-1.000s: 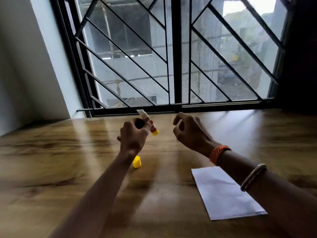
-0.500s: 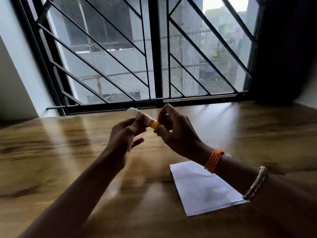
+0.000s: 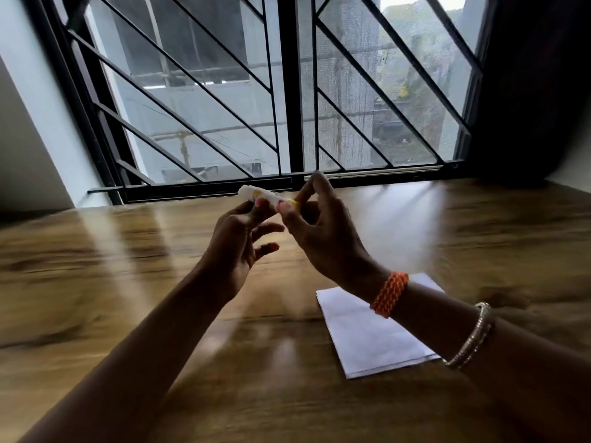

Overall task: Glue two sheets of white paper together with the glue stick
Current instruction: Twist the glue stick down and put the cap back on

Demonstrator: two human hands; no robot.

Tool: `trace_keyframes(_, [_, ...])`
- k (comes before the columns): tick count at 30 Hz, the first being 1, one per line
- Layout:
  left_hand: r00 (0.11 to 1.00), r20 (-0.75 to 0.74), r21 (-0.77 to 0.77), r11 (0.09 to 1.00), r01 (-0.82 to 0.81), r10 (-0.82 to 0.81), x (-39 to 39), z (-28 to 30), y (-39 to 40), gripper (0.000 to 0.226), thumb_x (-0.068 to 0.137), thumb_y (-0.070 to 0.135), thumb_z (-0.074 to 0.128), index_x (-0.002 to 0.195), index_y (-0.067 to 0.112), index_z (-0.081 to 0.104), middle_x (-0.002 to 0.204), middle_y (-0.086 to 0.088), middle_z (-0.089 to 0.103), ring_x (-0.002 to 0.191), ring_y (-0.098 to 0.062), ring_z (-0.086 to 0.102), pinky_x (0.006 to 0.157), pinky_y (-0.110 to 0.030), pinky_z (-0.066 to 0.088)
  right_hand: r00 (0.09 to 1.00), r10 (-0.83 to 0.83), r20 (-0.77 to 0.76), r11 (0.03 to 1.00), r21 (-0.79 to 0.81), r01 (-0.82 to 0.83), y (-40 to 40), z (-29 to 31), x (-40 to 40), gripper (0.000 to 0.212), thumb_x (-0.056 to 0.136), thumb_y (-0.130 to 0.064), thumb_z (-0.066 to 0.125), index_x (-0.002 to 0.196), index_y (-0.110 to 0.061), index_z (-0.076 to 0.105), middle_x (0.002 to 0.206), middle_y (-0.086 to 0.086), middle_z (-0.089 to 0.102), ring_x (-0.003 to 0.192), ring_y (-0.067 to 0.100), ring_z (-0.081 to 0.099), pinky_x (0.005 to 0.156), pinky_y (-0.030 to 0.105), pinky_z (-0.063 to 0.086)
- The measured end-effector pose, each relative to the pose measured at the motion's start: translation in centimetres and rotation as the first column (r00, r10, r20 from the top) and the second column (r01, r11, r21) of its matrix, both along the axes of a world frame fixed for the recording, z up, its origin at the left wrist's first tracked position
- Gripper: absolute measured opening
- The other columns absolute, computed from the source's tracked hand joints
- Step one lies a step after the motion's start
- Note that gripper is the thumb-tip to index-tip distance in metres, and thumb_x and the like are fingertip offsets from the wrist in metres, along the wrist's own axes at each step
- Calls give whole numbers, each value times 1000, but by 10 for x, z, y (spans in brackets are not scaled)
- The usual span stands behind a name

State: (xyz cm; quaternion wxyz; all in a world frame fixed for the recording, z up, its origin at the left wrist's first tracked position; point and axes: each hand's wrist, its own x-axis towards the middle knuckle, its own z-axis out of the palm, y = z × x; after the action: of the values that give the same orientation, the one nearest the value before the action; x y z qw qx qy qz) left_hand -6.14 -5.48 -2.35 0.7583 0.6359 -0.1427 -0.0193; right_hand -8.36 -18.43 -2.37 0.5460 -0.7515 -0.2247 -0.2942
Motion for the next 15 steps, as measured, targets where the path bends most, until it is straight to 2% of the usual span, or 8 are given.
trace_keyframes(2, [1000, 18, 22, 999, -24, 24, -3, 4, 0, 26, 93, 36, 44, 99, 23, 65, 103, 8, 71, 73, -6, 63, 58, -25, 43, 931, -124, 342, 934, -276, 226, -3, 2, -2, 13, 89, -10, 58, 92, -6, 46, 64, -1, 53, 53, 20, 54, 65, 41, 42])
trace_keyframes(3, [999, 24, 32, 999, -40, 39, -4, 6, 0, 26, 92, 38, 45, 95, 24, 67, 97, 10, 72, 65, -5, 63, 51, -23, 41, 849, -158, 504, 841, -382, 383, -5, 4, -3, 14, 88, -12, 56, 97, -10, 46, 67, -8, 51, 58, 17, 55, 74, 41, 36])
trace_keyframes(5, [998, 20, 53, 997, -64, 63, -5, 9, 0, 26, 91, 39, 47, 83, 27, 68, 85, 12, 72, 56, -4, 62, 43, -19, 37, 666, -165, 727, 592, -468, 657, -10, 11, -5, 22, 88, -16, 49, 109, -17, 50, 73, -9, 57, 71, 17, 57, 82, 39, 27])
trace_keyframes(7, [996, -7, 72, 994, -83, 84, -6, 10, -1, 29, 89, 42, 49, 73, 30, 70, 74, 12, 70, 54, -4, 62, 41, -18, 36, 549, -129, 826, 439, -449, 778, -14, 13, -6, 27, 88, -13, 45, 107, -19, 63, 79, -1, 64, 78, 24, 61, 86, 41, 26])
trace_keyframes(9, [995, -19, 87, 991, -97, 99, -5, 10, 0, 28, 87, 45, 51, 73, 30, 71, 70, 13, 70, 55, -3, 62, 42, -17, 38, 512, -98, 854, 403, -436, 805, -16, 11, -6, 25, 86, -7, 49, 98, -20, 67, 80, 1, 65, 79, 25, 63, 90, 41, 25])
trace_keyframes(11, [996, -14, 74, 994, -81, 83, -5, 9, 2, 26, 88, 42, 51, 79, 28, 71, 70, 14, 70, 54, -2, 60, 43, -17, 39, 527, -97, 844, 407, -450, 795, -17, 9, -5, 24, 84, -5, 53, 100, -20, 64, 80, 1, 65, 80, 25, 63, 93, 42, 25])
trace_keyframes(13, [999, -10, 34, 998, -44, 44, -5, 8, 2, 23, 90, 37, 51, 83, 25, 69, 72, 15, 71, 53, 0, 58, 45, -17, 41, 580, -135, 803, 439, -476, 762, -18, 7, -3, 27, 81, -7, 57, 106, -20, 53, 84, -1, 65, 83, 24, 63, 94, 42, 25])
trace_keyframes(15, [1000, -4, -8, 1000, -10, 10, -6, 8, 3, 19, 89, 33, 51, 87, 25, 67, 75, 16, 71, 53, 0, 57, 46, -16, 43, 683, -181, 707, 548, -505, 667, -17, 6, -1, 27, 79, -10, 61, 102, -18, 51, 85, -3, 65, 85, 22, 64, 93, 41, 25])
